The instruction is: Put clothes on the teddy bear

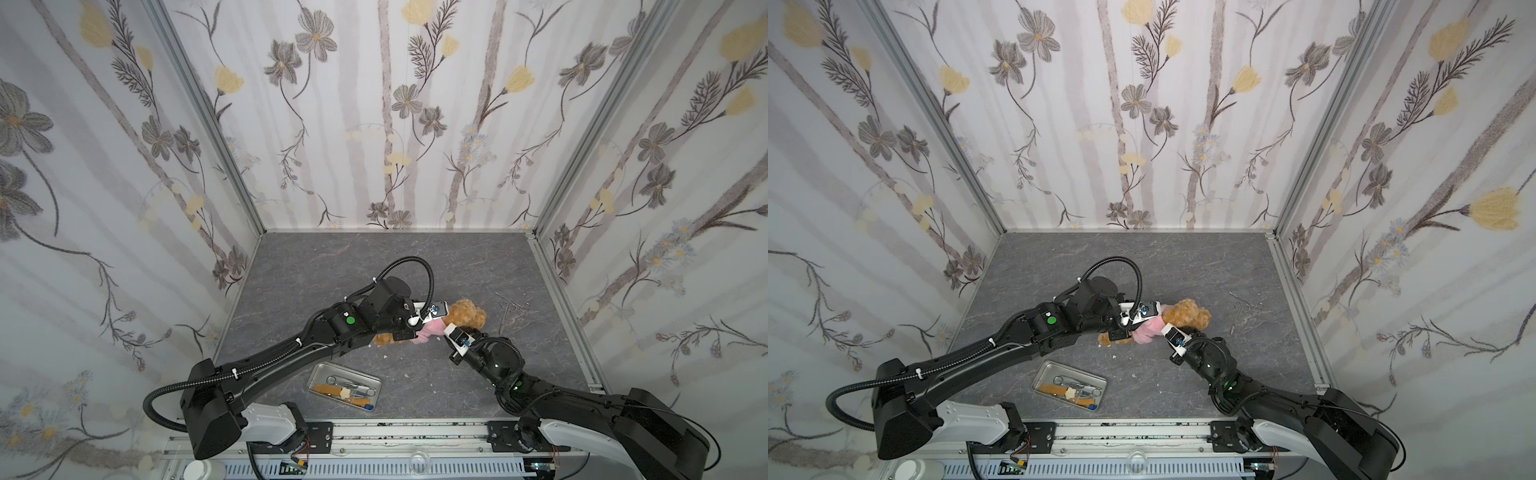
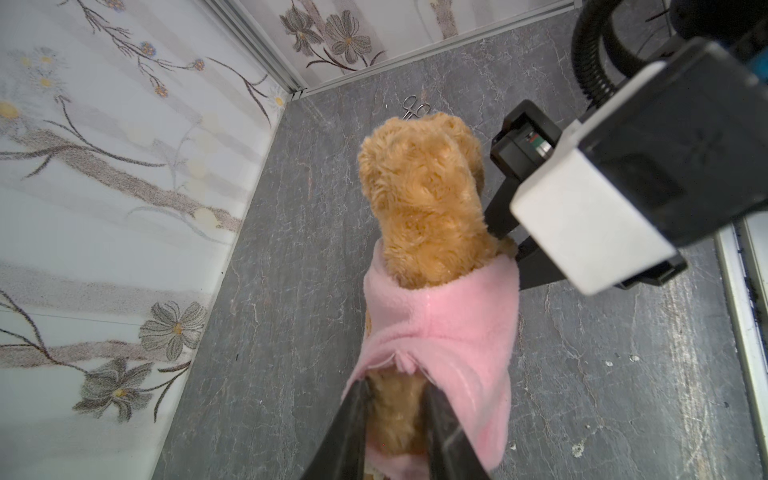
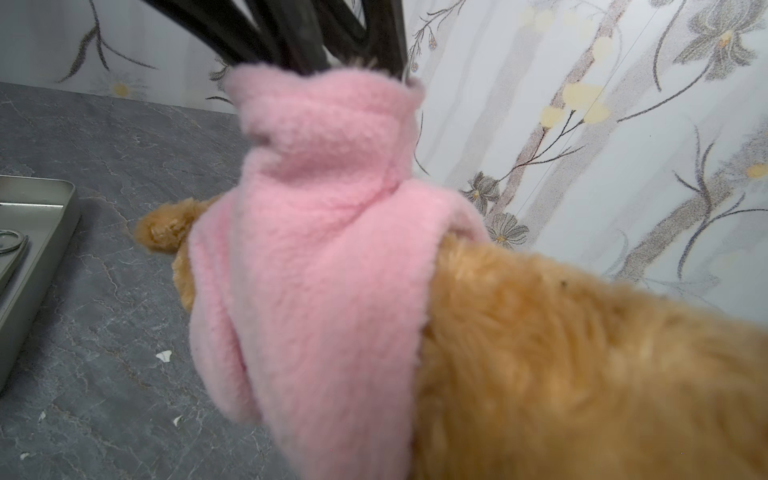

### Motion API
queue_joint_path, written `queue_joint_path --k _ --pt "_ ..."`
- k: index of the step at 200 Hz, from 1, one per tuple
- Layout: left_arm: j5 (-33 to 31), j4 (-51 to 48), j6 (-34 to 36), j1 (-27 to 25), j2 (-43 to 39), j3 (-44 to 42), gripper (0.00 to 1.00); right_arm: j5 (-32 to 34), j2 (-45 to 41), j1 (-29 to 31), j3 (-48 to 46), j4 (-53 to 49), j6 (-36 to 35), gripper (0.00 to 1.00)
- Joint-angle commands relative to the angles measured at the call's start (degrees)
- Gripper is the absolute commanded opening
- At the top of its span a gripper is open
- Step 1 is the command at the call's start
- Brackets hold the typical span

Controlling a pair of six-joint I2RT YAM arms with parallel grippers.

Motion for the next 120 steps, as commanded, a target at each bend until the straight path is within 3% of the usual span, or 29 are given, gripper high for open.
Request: queue_joint_path --k 1,84,120 --pt "-0.4 -1.0 1.2 0.0 0.1 0.0 0.31 0.1 0.4 0.1 0.8 3.2 -0.3 0.0" --pt "1.9 -1.0 1.2 0.5 5.0 -1.0 0.31 -4.1 0.3 0.1 0.9 10.1 5.7 0.0" --pt "7.9 -0.8 -1.5 2.3 6.9 0.0 0.15 -4.4 1.8 0.1 0.4 15.8 9.1 0.0"
